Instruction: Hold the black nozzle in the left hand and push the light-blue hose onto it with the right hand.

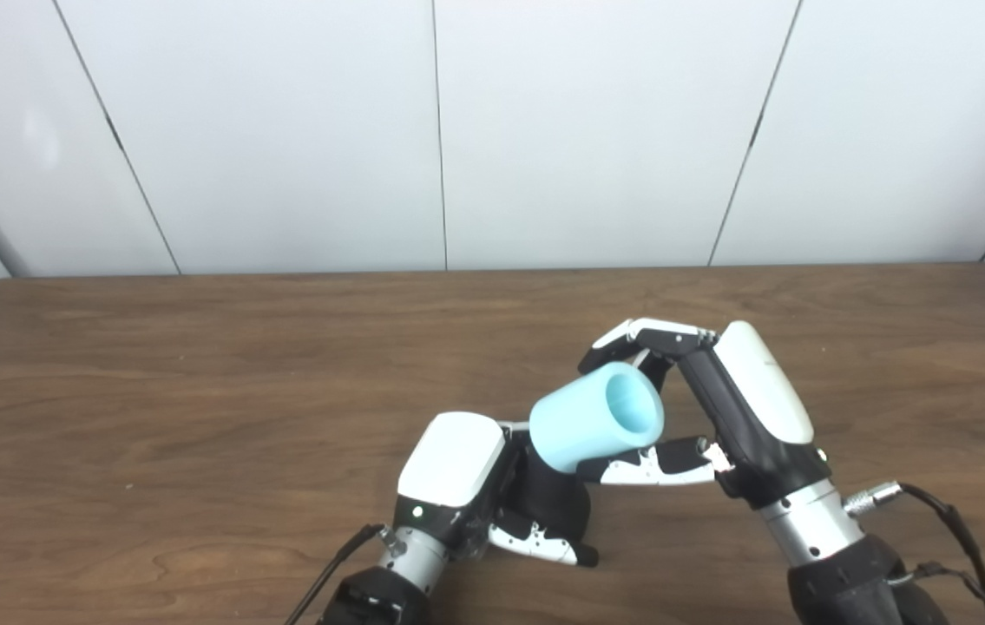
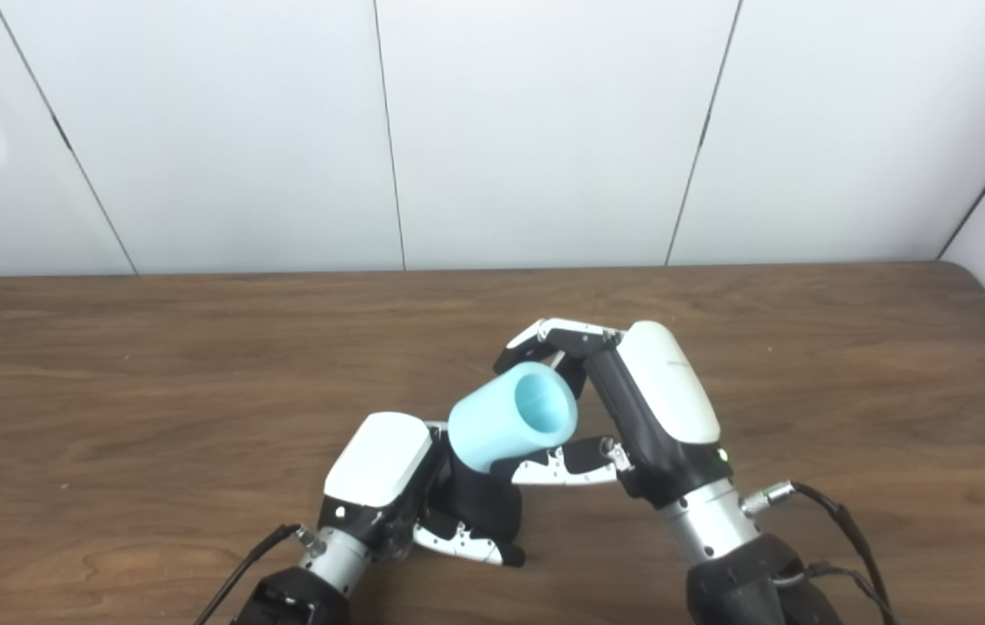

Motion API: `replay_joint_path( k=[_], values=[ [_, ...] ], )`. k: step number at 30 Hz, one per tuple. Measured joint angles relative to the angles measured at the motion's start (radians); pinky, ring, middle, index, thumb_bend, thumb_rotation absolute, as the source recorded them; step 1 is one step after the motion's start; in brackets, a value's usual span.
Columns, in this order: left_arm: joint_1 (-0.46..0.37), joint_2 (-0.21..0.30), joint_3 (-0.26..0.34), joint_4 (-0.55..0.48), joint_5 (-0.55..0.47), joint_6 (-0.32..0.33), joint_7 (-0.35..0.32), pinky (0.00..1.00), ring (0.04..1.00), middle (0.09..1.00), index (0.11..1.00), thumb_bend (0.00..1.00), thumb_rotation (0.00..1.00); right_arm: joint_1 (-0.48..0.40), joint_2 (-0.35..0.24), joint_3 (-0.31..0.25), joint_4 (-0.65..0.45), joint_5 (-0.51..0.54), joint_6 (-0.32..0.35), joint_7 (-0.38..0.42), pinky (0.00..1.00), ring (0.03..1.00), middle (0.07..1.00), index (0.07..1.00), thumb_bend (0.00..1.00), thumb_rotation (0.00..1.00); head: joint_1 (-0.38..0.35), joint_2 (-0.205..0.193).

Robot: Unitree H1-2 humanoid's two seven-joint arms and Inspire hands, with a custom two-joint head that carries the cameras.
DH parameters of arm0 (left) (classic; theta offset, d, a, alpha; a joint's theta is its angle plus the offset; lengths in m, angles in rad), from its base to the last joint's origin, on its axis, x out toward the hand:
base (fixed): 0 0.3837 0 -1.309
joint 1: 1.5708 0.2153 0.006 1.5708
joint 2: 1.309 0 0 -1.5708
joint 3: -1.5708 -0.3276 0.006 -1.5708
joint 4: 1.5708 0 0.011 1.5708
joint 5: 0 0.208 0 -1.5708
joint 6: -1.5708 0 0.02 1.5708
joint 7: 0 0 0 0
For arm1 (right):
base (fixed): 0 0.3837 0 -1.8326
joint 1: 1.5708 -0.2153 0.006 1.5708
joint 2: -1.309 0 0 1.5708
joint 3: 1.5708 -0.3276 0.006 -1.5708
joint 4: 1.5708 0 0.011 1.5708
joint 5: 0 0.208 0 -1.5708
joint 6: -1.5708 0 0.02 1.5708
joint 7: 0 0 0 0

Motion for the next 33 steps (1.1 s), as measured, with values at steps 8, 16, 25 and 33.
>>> replay_joint_path(
  k=[8, 16, 25, 33],
  values=[
    [0.000, -0.006, -0.010, 0.000, 0.001, 0.008, 0.000, 0.29, 0.375, 0.476, 0.484, 0.53, 0.00, -0.051, -0.006, -0.004, 0.000, 0.016, 0.003, 0.026, 0.33, 0.382, 0.509, 0.527, 0.51, 0.00, 0.003, 0.006],
    [0.000, -0.011, -0.013, 0.000, 0.002, 0.011, 0.000, 0.28, 0.361, 0.476, 0.484, 0.53, 0.00, -0.054, -0.027, -0.002, 0.000, 0.037, 0.017, 0.069, 0.31, 0.398, 0.513, 0.517, 0.50, 0.00, 0.009, 0.011],
    [0.001, -0.014, -0.017, 0.000, 0.005, 0.015, 0.000, 0.29, 0.372, 0.476, 0.484, 0.53, 0.00, -0.098, -0.078, 0.017, 0.000, 0.050, 0.041, 0.128, 0.31, 0.398, 0.516, 0.512, 0.49, 0.00, 0.014, 0.014],
    [0.001, -0.014, -0.018, 0.000, 0.006, 0.016, 0.000, 0.29, 0.376, 0.477, 0.485, 0.53, 0.00, -0.101, -0.078, -0.006, -0.009, 0.064, 0.073, 0.135, 0.31, 0.400, 0.514, 0.511, 0.50, 0.00, 0.009, 0.012]
  ],
)
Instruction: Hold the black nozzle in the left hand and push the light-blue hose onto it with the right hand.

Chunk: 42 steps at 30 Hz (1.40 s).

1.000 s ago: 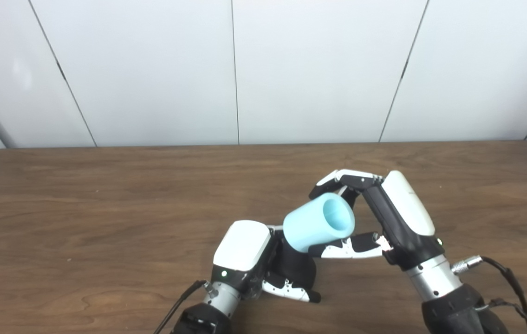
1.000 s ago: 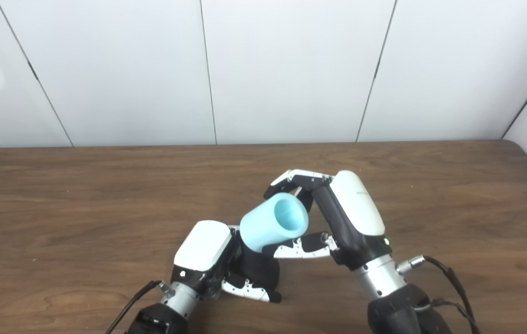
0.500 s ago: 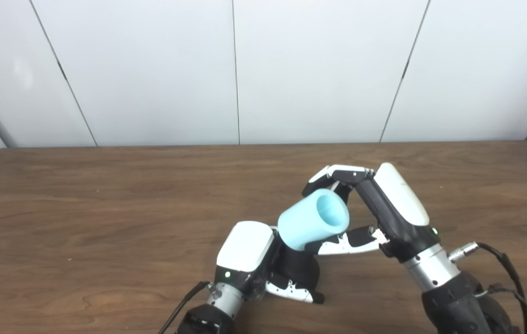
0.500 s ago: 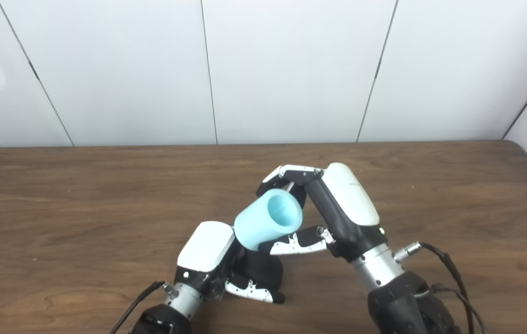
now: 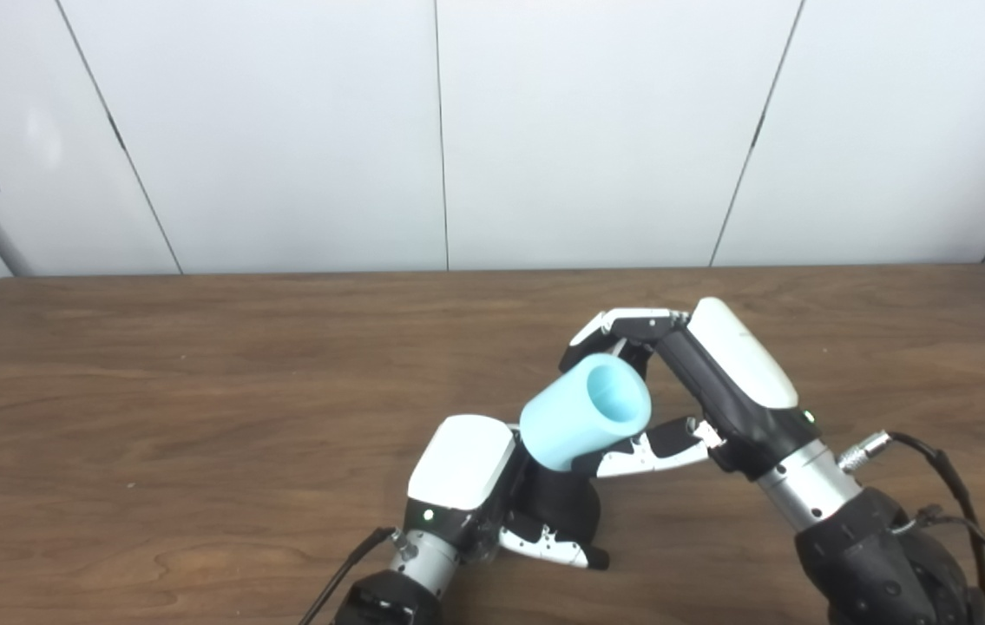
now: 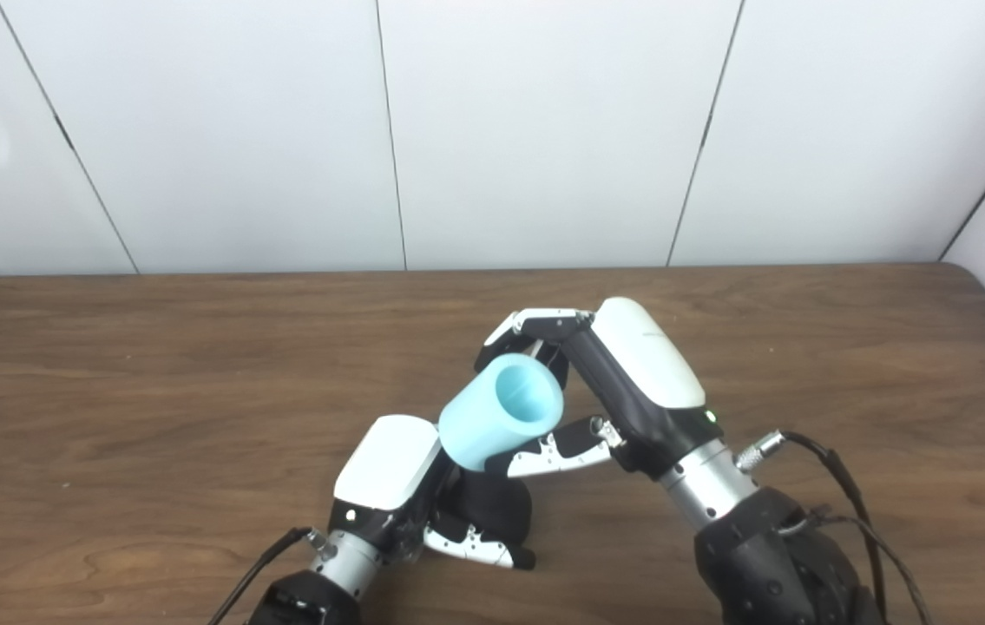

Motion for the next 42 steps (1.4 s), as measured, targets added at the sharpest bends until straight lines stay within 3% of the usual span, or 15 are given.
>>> replay_joint_path(
  k=[7, 18, 21, 27, 42],
  values=[
    [0.000, -0.001, -0.002, 0.000, 0.000, 0.000, 0.000, 0.29, 0.372, 0.477, 0.484, 0.53, 0.00, -0.033, 0.007, -0.052, -0.030, 0.005, 0.012, -0.010, 0.31, 0.395, 0.501, 0.518, 0.50, 0.00, -0.002, 0.000],
    [0.000, -0.004, -0.005, 0.000, 0.003, 0.000, 0.000, 0.29, 0.374, 0.476, 0.484, 0.53, 0.00, -0.106, 0.034, -0.120, -0.087, 0.005, 0.090, -0.025, 0.32, 0.387, 0.503, 0.522, 0.50, 0.00, 0.002, 0.008],
    [0.001, -0.006, -0.006, 0.000, 0.006, 0.000, 0.000, 0.31, 0.385, 0.424, 0.485, 0.52, 0.00, -0.106, 0.034, -0.121, -0.088, 0.004, 0.108, -0.024, 0.32, 0.388, 0.504, 0.524, 0.50, 0.00, 0.000, 0.009],
    [0.001, -0.009, -0.006, 0.000, 0.011, 0.002, 0.000, 0.29, 0.375, 0.477, 0.485, 0.53, 0.00, -0.084, 0.002, -0.111, -0.094, 0.009, 0.141, 0.019, 0.32, 0.392, 0.501, 0.526, 0.50, 0.00, -0.002, 0.012],
    [0.003, -0.009, -0.005, -0.003, 0.016, 0.005, -0.006, 0.28, 0.367, 0.477, 0.484, 0.53, 0.00, 0.023, -0.027, -0.088, -0.081, 0.041, 0.114, 0.009, 0.31, 0.391, 0.499, 0.516, 0.50, 0.00, -0.003, 0.015]
  ],
)
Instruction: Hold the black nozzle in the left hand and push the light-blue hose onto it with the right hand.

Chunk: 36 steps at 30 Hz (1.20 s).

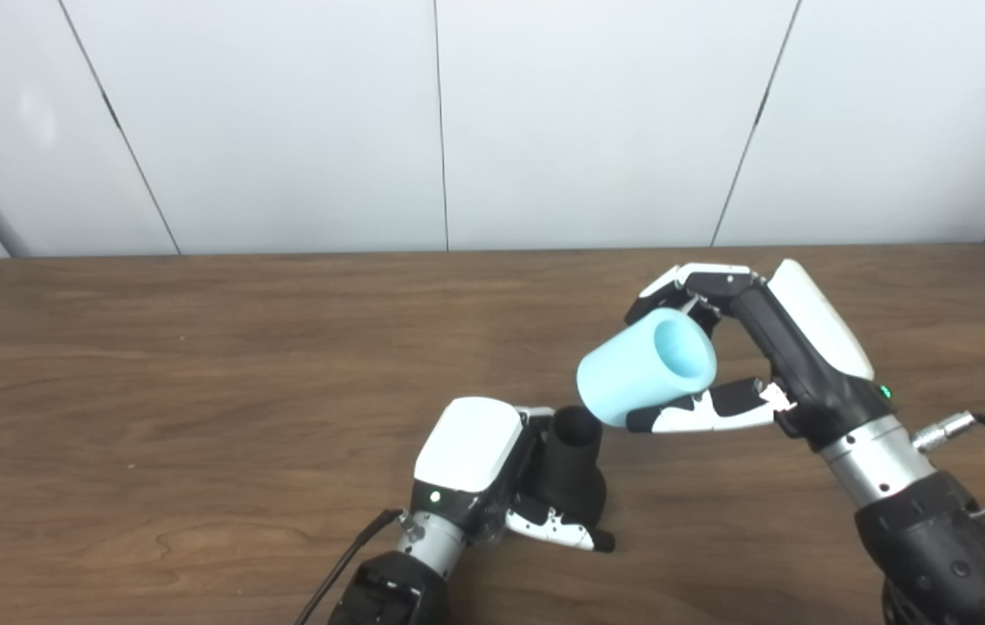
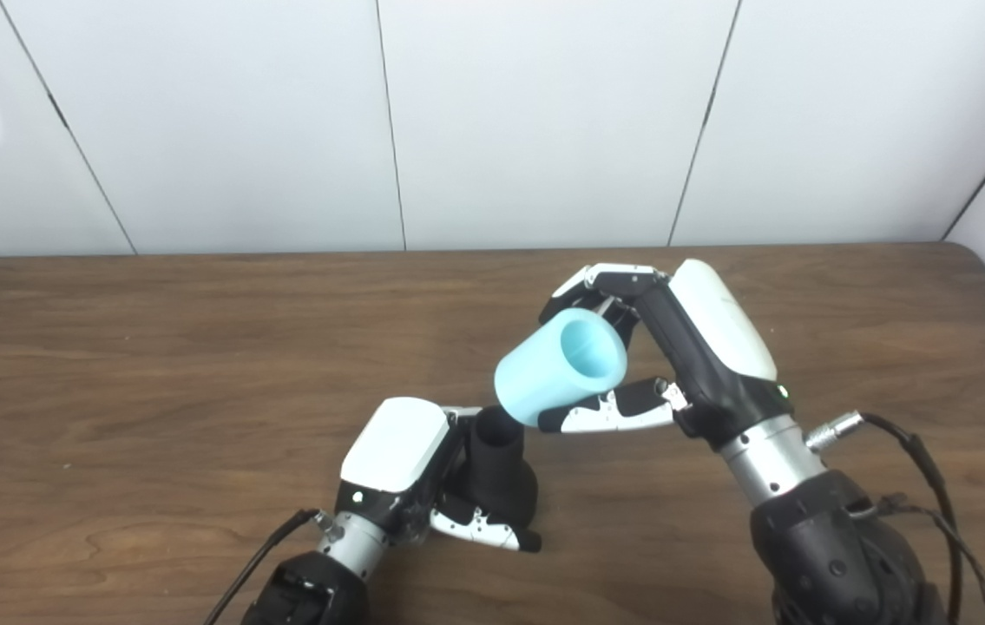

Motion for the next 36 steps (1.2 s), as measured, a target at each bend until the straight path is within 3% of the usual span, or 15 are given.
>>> replay_joint_path(
  k=[25, 29, 32, 33, 36],
  values=[
    [0.002, 0.006, 0.001, -0.015, 0.002, 0.000, -0.021, 0.29, 0.378, 0.477, 0.484, 0.53, 0.00, 0.067, 0.021, 0.024, 0.008, 0.028, 0.004, -0.008, 0.31, 0.392, 0.500, 0.532, 0.49, 0.00, 0.001, 0.011],
    [0.002, 0.006, 0.001, -0.020, 0.008, 0.000, -0.033, 0.29, 0.382, 0.410, 0.486, 0.52, 0.00, 0.067, 0.032, 0.033, 0.013, 0.028, 0.004, -0.012, 0.30, 0.392, 0.499, 0.533, 0.49, 0.00, 0.003, 0.014],
    [0.002, 0.006, 0.000, -0.022, 0.011, 0.000, -0.035, 0.30, 0.385, 0.470, 0.484, 0.53, 0.00, 0.067, 0.033, 0.035, 0.024, 0.025, 0.004, -0.017, 0.30, 0.391, 0.497, 0.532, 0.49, 0.00, 0.005, 0.017],
    [0.002, 0.005, 0.000, -0.022, 0.012, 0.001, -0.037, 0.30, 0.383, 0.438, 0.485, 0.52, 0.00, 0.069, 0.033, 0.037, 0.028, 0.024, 0.004, -0.018, 0.31, 0.391, 0.497, 0.530, 0.49, 0.00, 0.005, 0.017],
    [0.003, 0.005, 0.000, -0.025, 0.014, 0.002, -0.040, 0.30, 0.381, 0.474, 0.485, 0.53, 0.00, 0.077, 0.033, 0.042, 0.033, 0.023, 0.003, -0.021, 0.31, 0.390, 0.496, 0.526, 0.49, 0.00, 0.006, 0.018]
  ],
)
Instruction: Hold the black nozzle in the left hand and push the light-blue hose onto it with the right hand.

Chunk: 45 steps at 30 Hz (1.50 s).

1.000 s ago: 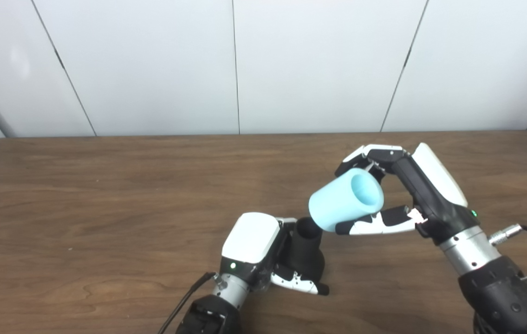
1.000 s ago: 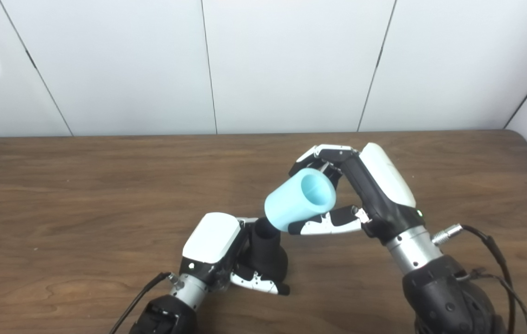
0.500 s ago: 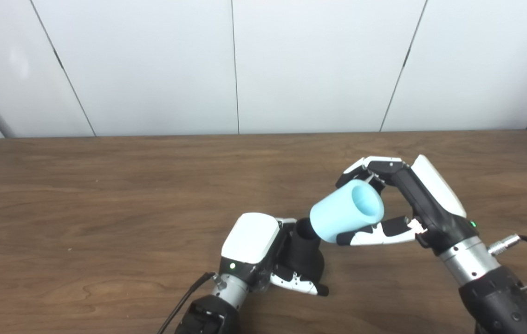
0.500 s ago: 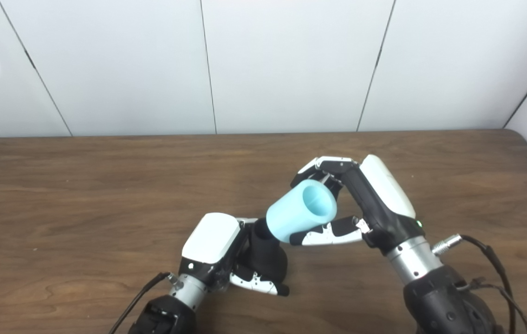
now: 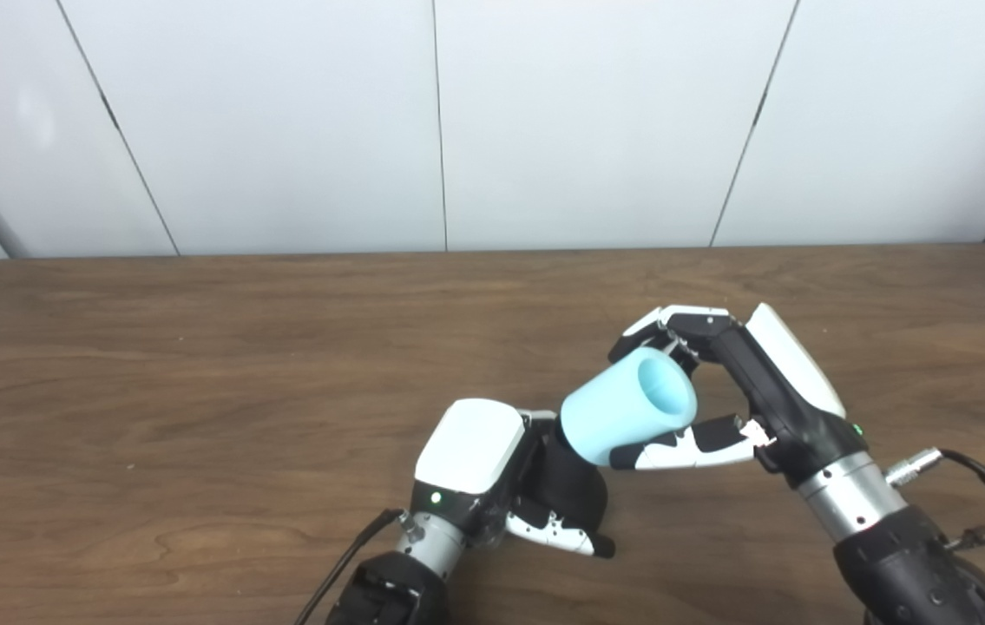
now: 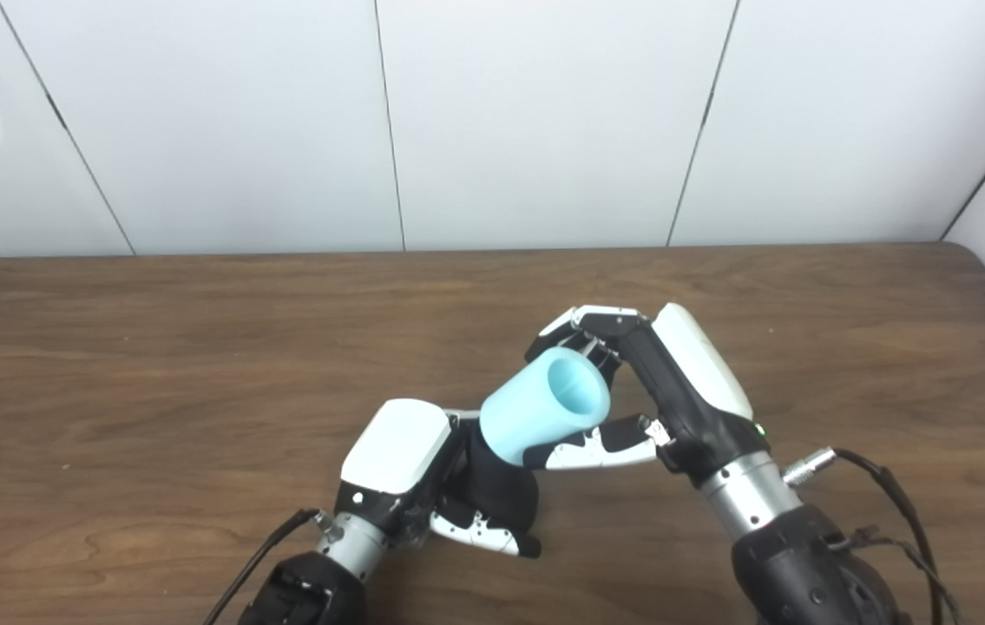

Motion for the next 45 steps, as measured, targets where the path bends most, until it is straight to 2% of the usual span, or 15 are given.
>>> replay_joint_path(
  k=[3, 5, 8, 10, 12, 14, 15, 18, 27, 38, 41, 45],
  values=[
    [0.001, 0.000, 0.000, -0.001, 0.000, 0.000, 0.000, 0.29, 0.378, 0.477, 0.484, 0.53, 0.00, 0.006, 0.000, 0.003, 0.005, 0.000, -0.001, -0.006, 0.31, 0.387, 0.497, 0.520, 0.50, 0.00, 0.003, 0.005],
    [0.002, 0.000, 0.000, -0.001, 0.001, 0.000, 0.000, 0.29, 0.374, 0.418, 0.486, 0.52, 0.00, 0.007, 0.000, 0.006, 0.008, 0.000, -0.006, -0.015, 0.32, 0.389, 0.498, 0.515, 0.50, 0.00, 0.003, 0.006],
    [0.002, -0.001, 0.000, -0.001, 0.002, 0.002, 0.000, 0.28, 0.372, 0.406, 0.485, 0.52, 0.00, 0.009, -0.003, 0.012, 0.020, -0.002, -0.032, -0.025, 0.32, 0.388, 0.497, 0.515, 0.50, 0.00, 0.003, 0.008],
    [0.002, -0.002, 0.000, -0.001, 0.003, 0.002, 0.000, 0.28, 0.370, 0.458, 0.485, 0.52, 0.00, 0.009, -0.003, 0.017, 0.026, -0.006, -0.038, -0.028, 0.33, 0.392, 0.505, 0.516, 0.50, 0.00, 0.003, 0.009],
    [0.003, -0.003, 0.000, -0.002, 0.004, 0.003, 0.000, 0.29, 0.372, 0.473, 0.484, 0.53, 0.00, 0.011, -0.004, 0.021, 0.028, -0.020, -0.045, -0.033, 0.34, 0.393, 0.508, 0.519, 0.50, 0.00, 0.003, 0.011],
    [0.005, -0.004, 0.000, -0.003, 0.007, 0.005, 0.000, 0.30, 0.379, 0.476, 0.484, 0.53, 0.00, 0.016, -0.005, 0.025, 0.028, -0.035, -0.052, -0.036, 0.34, 0.390, 0.508, 0.519, 0.50, 0.00, 0.003, 0.012],
    [0.006, -0.005, 0.000, -0.003, 0.007, 0.006, 0.000, 0.30, 0.381, 0.443, 0.485, 0.52, 0.00, 0.018, -0.005, 0.026, 0.028, -0.040, -0.054, -0.037, 0.34, 0.391, 0.508, 0.519, 0.50, 0.00, 0.005, 0.012],
    [0.008, -0.007, 0.000, -0.004, 0.008, 0.007, 0.000, 0.29, 0.373, 0.473, 0.484, 0.53, 0.00, 0.019, -0.005, 0.028, 0.028, -0.040, -0.055, -0.038, 0.33, 0.386, 0.495, 0.517, 0.50, 0.00, 0.006, 0.014],
    [0.017, -0.020, -0.006, -0.008, 0.036, 0.010, 0.000, 0.25, 0.342, 0.475, 0.483, 0.53, 0.00, 0.003, -0.003, 0.036, 0.030, -0.035, -0.050, -0.033, 0.33, 0.385, 0.493, 0.524, 0.50, 0.00, 0.015, 0.020],
    [0.025, -0.030, -0.007, -0.008, 0.041, 0.010, 0.007, 0.28, 0.363, 0.477, 0.484, 0.53, 0.00, -0.061, -0.010, 0.051, 0.033, -0.023, -0.027, 0.024, 0.31, 0.386, 0.498, 0.530, 0.49, 0.00, 0.020, 0.025],
    [0.025, -0.031, -0.009, -0.008, 0.042, 0.017, 0.007, 0.28, 0.374, 0.421, 0.485, 0.52, 0.00, -0.079, -0.014, 0.051, 0.033, -0.024, -0.005, 0.052, 0.31, 0.387, 0.499, 0.528, 0.49, 0.00, 0.020, 0.026],
    [0.026, -0.036, -0.011, -0.008, 0.042, 0.024, 0.008, 0.28, 0.374, 0.417, 0.484, 0.52, 0.00, -0.104, -0.019, 0.052, 0.026, -0.025, 0.026, 0.089, 0.32, 0.384, 0.498, 0.534, 0.49, 0.00, 0.023, 0.028]
  ],
)
